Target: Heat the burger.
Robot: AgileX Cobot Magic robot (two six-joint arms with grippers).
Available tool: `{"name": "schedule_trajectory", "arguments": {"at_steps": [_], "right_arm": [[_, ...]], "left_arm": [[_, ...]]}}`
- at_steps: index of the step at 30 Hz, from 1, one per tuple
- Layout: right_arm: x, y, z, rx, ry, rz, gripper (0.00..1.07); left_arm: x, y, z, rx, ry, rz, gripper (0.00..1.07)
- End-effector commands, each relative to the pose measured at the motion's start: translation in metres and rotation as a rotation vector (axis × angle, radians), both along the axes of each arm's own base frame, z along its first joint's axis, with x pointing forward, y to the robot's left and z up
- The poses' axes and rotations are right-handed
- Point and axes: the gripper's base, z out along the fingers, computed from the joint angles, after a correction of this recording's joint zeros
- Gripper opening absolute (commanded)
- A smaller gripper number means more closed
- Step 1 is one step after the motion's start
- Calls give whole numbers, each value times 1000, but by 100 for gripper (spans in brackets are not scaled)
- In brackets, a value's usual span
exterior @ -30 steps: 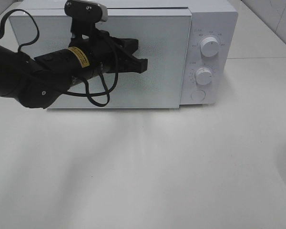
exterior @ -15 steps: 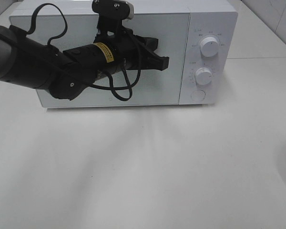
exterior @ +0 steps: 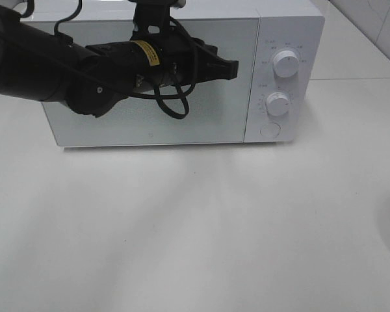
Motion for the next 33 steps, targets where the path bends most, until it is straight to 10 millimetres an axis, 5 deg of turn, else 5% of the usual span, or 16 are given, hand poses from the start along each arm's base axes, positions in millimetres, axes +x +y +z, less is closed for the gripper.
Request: {"name": "schedule_trajectory", "arguments": {"at_steps": [1, 2, 3, 4, 5, 6, 7, 8, 11, 33], "right_arm": [[-5, 0, 0, -6, -46, 1, 75], [-5, 0, 0, -6, -46, 1, 75], [-5, 0, 0, -6, -46, 1, 75], [-5, 0, 0, -6, -46, 1, 75], [-5, 0, 0, -6, -46, 1, 75], [-5, 0, 0, -6, -46, 1, 75], [-5, 0, 0, -6, -46, 1, 75], [-5, 0, 0, -6, -46, 1, 75], [-5, 0, 0, -6, -46, 1, 75], [-5, 0, 0, -6, -46, 1, 75]], "left_arm": [[-12, -6, 14, 16, 30, -24, 10], [-12, -6, 14, 16, 30, -24, 10], [-17, -6, 15, 52, 70, -33, 27], [-17, -6, 15, 52, 70, -33, 27], [-20, -6, 16, 72, 90, -35, 40], [-24, -4, 18, 108, 130, -40, 67], [-24, -4, 18, 108, 130, -40, 67], [-30, -3, 19, 143, 176, -43, 88], [-37, 5, 22, 211, 261, -39, 102], [-111, 66, 62, 600, 802, -65, 102]]}}
